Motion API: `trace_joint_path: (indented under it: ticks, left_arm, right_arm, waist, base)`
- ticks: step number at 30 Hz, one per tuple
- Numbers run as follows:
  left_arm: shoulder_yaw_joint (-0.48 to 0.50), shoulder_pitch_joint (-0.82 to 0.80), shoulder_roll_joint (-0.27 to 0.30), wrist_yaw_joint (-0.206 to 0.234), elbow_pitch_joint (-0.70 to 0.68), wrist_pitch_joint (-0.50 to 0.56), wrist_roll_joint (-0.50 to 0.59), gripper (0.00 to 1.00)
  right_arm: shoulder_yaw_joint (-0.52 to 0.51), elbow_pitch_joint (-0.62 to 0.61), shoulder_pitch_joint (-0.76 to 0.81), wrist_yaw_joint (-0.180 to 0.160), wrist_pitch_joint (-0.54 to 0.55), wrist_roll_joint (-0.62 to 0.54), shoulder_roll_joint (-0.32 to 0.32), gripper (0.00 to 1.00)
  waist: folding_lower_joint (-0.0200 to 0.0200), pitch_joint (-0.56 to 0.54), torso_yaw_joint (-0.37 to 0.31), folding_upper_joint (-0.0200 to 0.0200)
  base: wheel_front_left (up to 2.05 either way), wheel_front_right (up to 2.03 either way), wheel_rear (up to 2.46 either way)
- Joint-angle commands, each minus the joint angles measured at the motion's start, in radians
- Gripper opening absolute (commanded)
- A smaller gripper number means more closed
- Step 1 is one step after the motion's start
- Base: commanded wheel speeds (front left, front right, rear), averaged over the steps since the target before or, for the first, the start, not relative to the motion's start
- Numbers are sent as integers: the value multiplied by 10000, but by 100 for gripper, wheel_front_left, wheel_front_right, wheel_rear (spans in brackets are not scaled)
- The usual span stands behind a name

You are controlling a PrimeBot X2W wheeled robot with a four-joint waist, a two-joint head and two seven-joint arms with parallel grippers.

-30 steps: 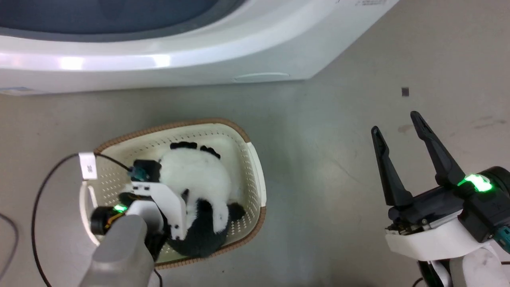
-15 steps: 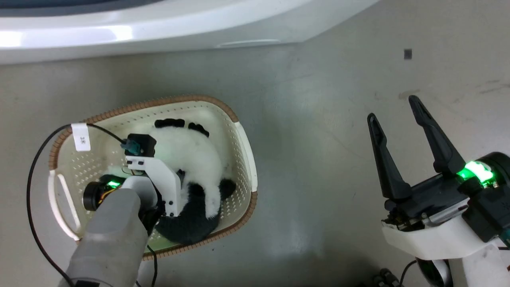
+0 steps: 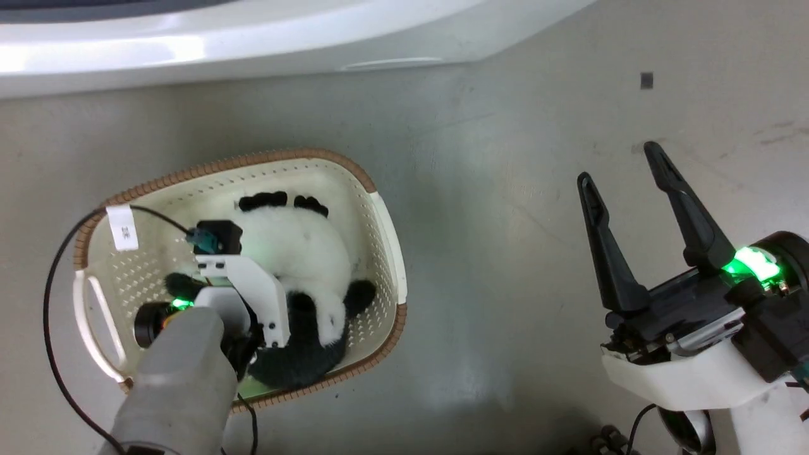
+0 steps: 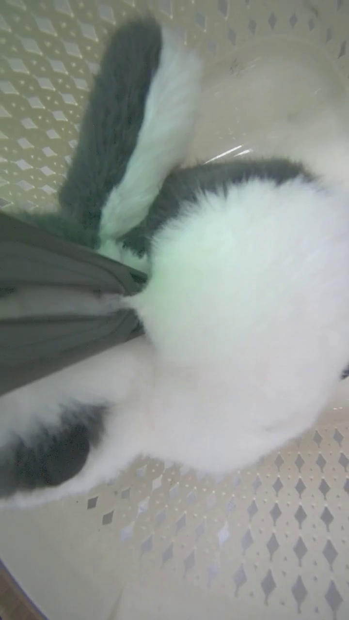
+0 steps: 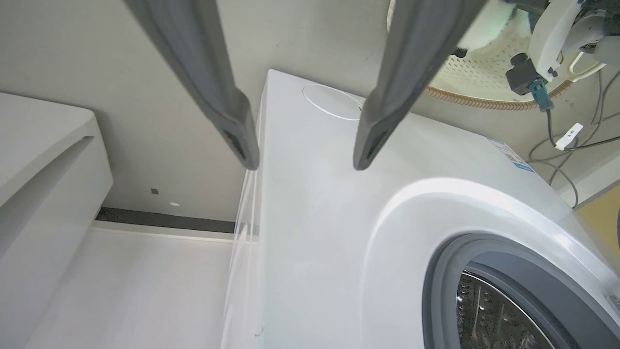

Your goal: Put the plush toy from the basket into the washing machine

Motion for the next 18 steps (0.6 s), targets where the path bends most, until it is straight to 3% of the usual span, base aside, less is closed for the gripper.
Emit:
trace_joint_path:
  ticks: [1, 18]
  left_arm:
    - [-64, 322, -81, -41, 45, -53, -99, 0]
    - [-923, 2416, 68, -43, -973, -2613, -1488, 0]
  right_arm:
    - [14, 23, -121, -9, -45, 38, -50, 100]
    - [108, 692, 562, -9, -45, 117, -76, 100]
  waist:
    - [-1, -223, 21, 0]
    - [-1, -3196, 345, 0]
  base:
    - [0, 0, 0]
    - [0, 0, 0]
